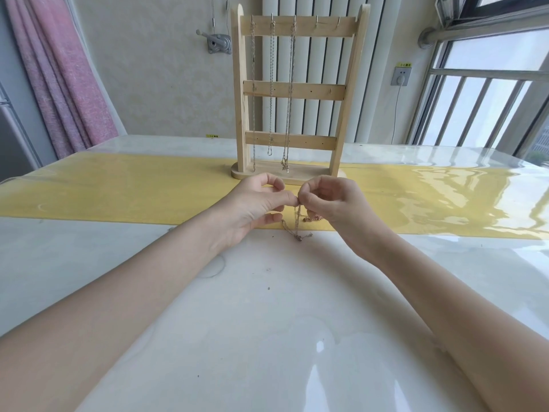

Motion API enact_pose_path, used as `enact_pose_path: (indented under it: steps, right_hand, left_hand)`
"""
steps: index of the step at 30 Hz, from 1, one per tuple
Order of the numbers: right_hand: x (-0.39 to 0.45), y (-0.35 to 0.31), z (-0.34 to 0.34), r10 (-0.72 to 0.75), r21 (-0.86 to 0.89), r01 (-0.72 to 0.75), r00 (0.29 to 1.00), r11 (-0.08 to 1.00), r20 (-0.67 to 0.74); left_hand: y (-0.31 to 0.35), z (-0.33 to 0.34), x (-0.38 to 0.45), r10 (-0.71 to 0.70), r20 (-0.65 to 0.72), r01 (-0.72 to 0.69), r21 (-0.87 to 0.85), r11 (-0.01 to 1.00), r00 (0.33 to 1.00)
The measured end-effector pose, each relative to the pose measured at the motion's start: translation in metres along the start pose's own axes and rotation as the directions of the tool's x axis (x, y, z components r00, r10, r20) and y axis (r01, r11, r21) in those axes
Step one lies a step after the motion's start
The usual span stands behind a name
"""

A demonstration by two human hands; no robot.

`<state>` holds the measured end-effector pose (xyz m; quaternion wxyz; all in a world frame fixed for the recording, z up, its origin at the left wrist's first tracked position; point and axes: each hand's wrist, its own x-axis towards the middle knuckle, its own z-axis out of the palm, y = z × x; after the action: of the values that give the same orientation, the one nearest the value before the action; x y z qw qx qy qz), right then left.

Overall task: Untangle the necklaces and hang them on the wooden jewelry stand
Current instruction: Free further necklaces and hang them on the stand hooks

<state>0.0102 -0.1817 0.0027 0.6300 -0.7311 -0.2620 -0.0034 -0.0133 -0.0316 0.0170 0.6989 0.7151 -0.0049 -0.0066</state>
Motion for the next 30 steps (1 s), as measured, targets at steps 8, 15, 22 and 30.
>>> enact_pose_path:
  steps: [8, 15, 22, 30]
  right_hand:
    - [0.002, -0.001, -0.008, -0.053, 0.026, 0.051, 0.997, 0.998, 0.062]
    - [0.002, -0.003, -0.005, -0.11, -0.137, 0.121, 0.99, 0.983, 0.083]
    - [-0.001, 0.0, -0.004, 0.002, -0.136, 0.014, 0.993, 0.991, 0.12]
    - [0.001, 0.005, 0.002, -0.051, -0.333, 0.099, 0.987, 0.938, 0.152]
  left_hand:
    - [-0.001, -0.005, 0.001, -0.03, -0.01, 0.03, -0.03, 0.999, 0.999]
    - [-0.006, -0.006, 0.001, -0.052, -0.015, 0.052, -0.039, 0.998, 0.999]
    - [-0.007, -0.006, 0.0, -0.032, 0.051, 0.032, 0.01, 0.999, 0.998]
    - [-0.008, -0.006, 0.003, 0.093, 0.056, -0.105, 0.286, 0.952, 0.994]
